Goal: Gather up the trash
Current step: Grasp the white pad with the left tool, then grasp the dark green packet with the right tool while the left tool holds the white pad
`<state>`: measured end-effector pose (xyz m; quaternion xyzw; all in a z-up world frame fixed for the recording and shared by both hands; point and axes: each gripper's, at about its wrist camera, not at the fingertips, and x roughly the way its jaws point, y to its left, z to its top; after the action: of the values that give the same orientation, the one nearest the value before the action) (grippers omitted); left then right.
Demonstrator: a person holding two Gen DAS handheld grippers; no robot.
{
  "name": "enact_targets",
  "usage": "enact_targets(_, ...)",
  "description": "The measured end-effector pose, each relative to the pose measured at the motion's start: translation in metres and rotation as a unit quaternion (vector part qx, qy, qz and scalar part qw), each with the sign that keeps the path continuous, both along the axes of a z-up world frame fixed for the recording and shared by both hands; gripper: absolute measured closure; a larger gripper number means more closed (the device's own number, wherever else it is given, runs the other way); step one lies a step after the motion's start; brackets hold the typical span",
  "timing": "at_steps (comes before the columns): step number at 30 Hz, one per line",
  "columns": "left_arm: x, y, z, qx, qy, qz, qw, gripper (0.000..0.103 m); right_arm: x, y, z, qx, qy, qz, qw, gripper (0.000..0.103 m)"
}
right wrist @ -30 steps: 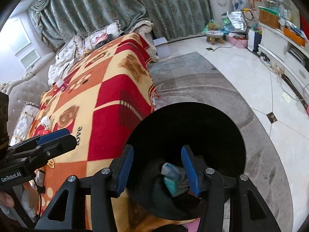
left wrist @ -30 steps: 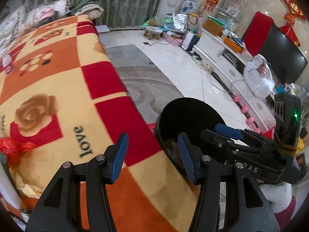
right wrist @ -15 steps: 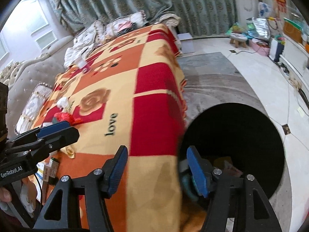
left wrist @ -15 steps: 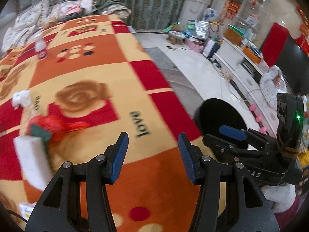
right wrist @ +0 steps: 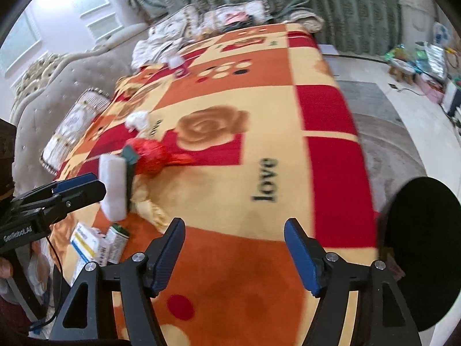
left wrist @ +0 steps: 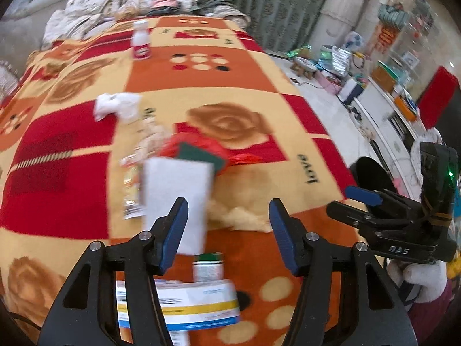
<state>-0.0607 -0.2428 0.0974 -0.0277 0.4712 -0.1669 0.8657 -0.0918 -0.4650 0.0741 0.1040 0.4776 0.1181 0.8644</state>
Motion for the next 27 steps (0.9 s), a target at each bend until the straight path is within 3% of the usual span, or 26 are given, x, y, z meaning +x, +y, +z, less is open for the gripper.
enact_targets(6, 0.008, 0.034, -0.020, -0.003, 0.015, 0.017, 0.9997, 0.045, 0.010, 0.036, -0.003, 0.000, 0.006, 0.030, 1.000, 0.031)
enact_targets(18, 0.032, 0.028, -0.042, -0.005, 0.027, 0.016, 0.9995, 0.045, 0.023, 0.062, -0.011, -0.008, 0.025, 0.043, 0.999, 0.029)
enact_targets(27, 0.029, 0.060, -0.023, -0.042, 0.013, 0.030, 0.9986, 0.049, 0.030, 0.078, -0.009, -0.007, 0.027, 0.056, 0.998, 0.029)
